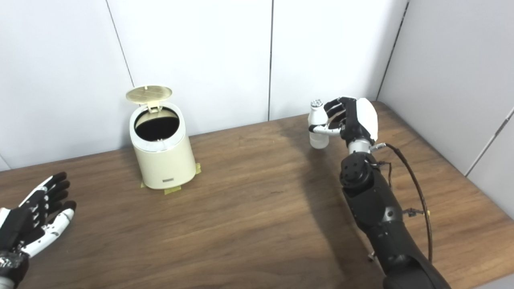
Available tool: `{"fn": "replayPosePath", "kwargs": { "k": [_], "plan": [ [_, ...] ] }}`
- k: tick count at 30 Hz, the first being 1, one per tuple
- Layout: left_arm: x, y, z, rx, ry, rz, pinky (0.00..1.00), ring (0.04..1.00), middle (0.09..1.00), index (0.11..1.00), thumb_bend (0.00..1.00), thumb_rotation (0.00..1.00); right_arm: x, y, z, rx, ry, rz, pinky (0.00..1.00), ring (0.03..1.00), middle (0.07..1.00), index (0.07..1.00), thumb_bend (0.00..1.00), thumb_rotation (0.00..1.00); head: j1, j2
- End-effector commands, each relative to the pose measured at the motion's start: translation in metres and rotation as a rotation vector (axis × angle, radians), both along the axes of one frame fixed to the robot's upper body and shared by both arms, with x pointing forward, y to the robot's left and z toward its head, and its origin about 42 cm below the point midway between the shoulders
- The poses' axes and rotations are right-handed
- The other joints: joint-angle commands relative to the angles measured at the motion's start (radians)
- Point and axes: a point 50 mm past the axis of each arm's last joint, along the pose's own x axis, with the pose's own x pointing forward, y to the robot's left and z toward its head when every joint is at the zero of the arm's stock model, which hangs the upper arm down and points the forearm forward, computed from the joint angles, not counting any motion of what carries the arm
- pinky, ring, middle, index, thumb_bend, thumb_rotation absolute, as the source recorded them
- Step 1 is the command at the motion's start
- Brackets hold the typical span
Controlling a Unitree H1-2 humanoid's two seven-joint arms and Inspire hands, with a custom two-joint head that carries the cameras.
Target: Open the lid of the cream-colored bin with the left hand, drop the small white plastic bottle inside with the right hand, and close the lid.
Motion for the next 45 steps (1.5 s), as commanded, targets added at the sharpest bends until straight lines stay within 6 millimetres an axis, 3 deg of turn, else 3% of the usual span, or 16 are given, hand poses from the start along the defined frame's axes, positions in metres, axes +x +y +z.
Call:
{"fn": "replayPosePath", "kwargs": {
  "k": [1,9,14,19,28,34,37,45],
  "plan": [
    [0.004,-0.002,0.018,0.003,-0.07,0.003,0.92,0.909,0.908,0.951,0.21,0.23,0.006,-0.001,0.026,-0.044,-0.101,0.012,0.38,0.415,0.485,0.501,0.52,0.0,0.0,0.0],
    [0.005,-0.006,0.011,-0.027,-0.057,0.007,0.87,0.904,0.91,0.947,0.24,0.14,0.002,0.019,0.047,-0.028,-0.204,0.051,0.39,0.423,0.481,0.496,0.52,0.0,0.04,-0.008],
    [0.005,-0.008,0.004,-0.025,-0.044,0.015,0.93,0.913,0.909,0.946,0.24,0.14,0.0,0.048,0.069,-0.031,-0.293,0.108,0.38,0.424,0.494,0.484,0.52,0.0,0.066,-0.016],
    [0.006,-0.01,-0.003,-0.045,-0.043,0.006,0.9,0.902,0.9,0.938,0.25,0.16,0.001,0.082,0.087,0.026,-0.354,0.186,0.38,0.414,0.477,0.5,0.52,0.0,0.103,-0.02],
    [0.005,-0.022,-0.015,-0.026,-0.04,0.001,0.85,0.876,0.87,0.924,0.35,0.42,0.012,0.131,0.115,0.041,-0.42,0.336,0.35,0.4,0.475,0.525,0.52,0.0,0.215,-0.029],
    [0.006,-0.028,-0.026,-0.021,-0.05,-0.001,0.78,0.842,0.855,0.9,0.4,0.51,0.019,0.168,0.139,0.017,-0.465,0.428,0.36,0.42,0.481,0.507,0.52,0.0,0.271,-0.032],
    [0.005,-0.032,-0.03,-0.01,-0.052,-0.003,0.81,0.849,0.851,0.896,0.44,0.56,0.023,0.186,0.146,0.037,-0.484,0.464,0.33,0.4,0.492,0.519,0.52,0.0,0.307,-0.035],
    [0.003,-0.037,-0.034,-0.006,-0.047,0.007,0.82,0.855,0.853,0.905,0.47,0.59,0.034,0.228,0.161,0.025,-0.506,0.558,0.37,0.44,0.484,0.495,0.52,0.0,0.373,-0.047]
  ]
}}
